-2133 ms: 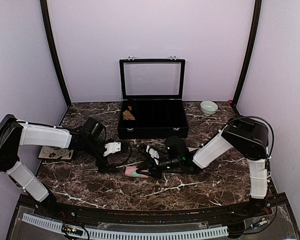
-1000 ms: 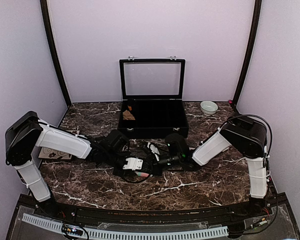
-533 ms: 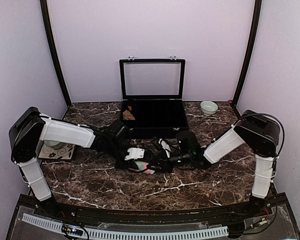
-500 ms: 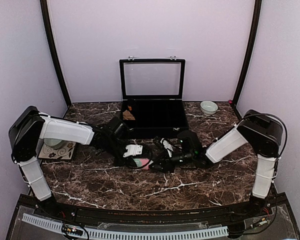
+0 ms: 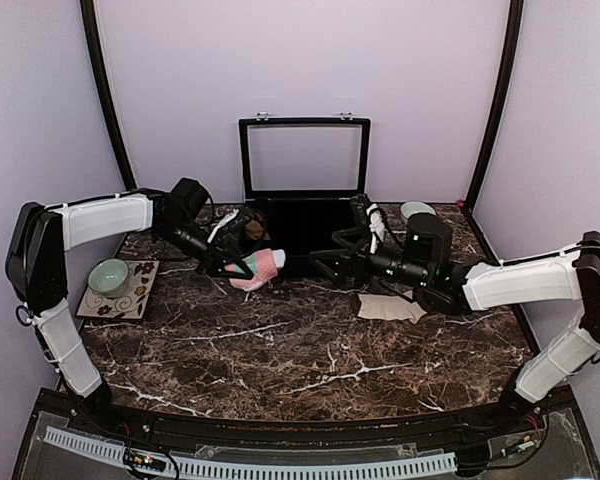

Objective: Roll the socks
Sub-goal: Pass from the left arm to the right

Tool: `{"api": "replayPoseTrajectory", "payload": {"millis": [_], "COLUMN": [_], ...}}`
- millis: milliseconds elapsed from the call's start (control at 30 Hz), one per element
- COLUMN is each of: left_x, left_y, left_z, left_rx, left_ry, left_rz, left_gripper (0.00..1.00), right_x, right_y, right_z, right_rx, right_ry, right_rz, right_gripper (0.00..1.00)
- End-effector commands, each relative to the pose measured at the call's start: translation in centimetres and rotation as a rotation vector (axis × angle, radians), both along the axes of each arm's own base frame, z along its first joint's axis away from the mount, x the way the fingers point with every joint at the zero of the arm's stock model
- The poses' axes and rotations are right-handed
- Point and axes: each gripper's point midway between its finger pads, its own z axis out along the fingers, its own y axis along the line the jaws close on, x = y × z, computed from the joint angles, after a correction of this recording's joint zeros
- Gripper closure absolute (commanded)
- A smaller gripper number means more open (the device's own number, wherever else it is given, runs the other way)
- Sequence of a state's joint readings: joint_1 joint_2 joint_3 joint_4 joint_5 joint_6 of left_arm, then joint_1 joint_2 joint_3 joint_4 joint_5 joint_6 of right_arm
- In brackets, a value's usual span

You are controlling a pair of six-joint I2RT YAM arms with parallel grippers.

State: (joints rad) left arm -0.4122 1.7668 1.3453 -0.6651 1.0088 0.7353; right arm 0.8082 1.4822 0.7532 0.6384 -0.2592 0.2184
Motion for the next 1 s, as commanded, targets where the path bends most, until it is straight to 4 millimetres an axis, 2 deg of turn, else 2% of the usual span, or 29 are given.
{"api": "replayPoseTrajectory", "payload": {"millis": [0, 67, 200, 300, 433, 700, 767, 867, 967], "left_x": [-2.0, -2.4, -2.7, -2.9, -2.8, -2.7, -2.7, -2.7, -2.8], "left_y": [0.3, 0.4, 0.7, 0.8, 1.0, 1.1, 1.0, 1.1, 1.1], "left_z": [4.4, 4.6, 4.6, 4.1, 3.8, 3.8, 3.9, 3.9, 4.1], "left_rx": [-0.132, -0.139, -0.133, -0.118, -0.107, -0.1, -0.101, -0.101, -0.1], "left_ry": [0.136, 0.144, 0.153, 0.141, 0.135, 0.122, 0.12, 0.115, 0.105], "left_rz": [-0.048, -0.066, -0.067, -0.066, -0.055, -0.05, -0.05, -0.051, -0.052], "left_gripper": [1.0, 1.0, 1.0, 1.0, 1.0, 1.0, 1.0, 1.0, 1.0], "right_x": [-0.6, -1.0, -2.4, -2.5, -2.9, -1.7, -1.7, -1.5, -1.3], "right_y": [3.9, 6.0, 6.9, 8.0, 8.5, 10.8, 11.4, 12.1, 12.6], "right_z": [-0.5, -0.5, 2.1, 1.9, 2.6, 1.6, 0.8, 1.3, 0.8], "right_rx": [0.043, 0.032, 0.182, 0.186, 0.253, 0.222, 0.19, 0.196, 0.18], "right_ry": [0.041, 0.06, 0.006, 0.038, 0.036, 0.08, 0.094, 0.089, 0.122], "right_rz": [0.187, 0.301, 0.427, 0.487, 0.522, 0.487, 0.478, 0.477, 0.489], "right_gripper": [0.01, 0.01, 0.01, 0.01, 0.01, 0.02, 0.04, 0.1, 0.24]}}
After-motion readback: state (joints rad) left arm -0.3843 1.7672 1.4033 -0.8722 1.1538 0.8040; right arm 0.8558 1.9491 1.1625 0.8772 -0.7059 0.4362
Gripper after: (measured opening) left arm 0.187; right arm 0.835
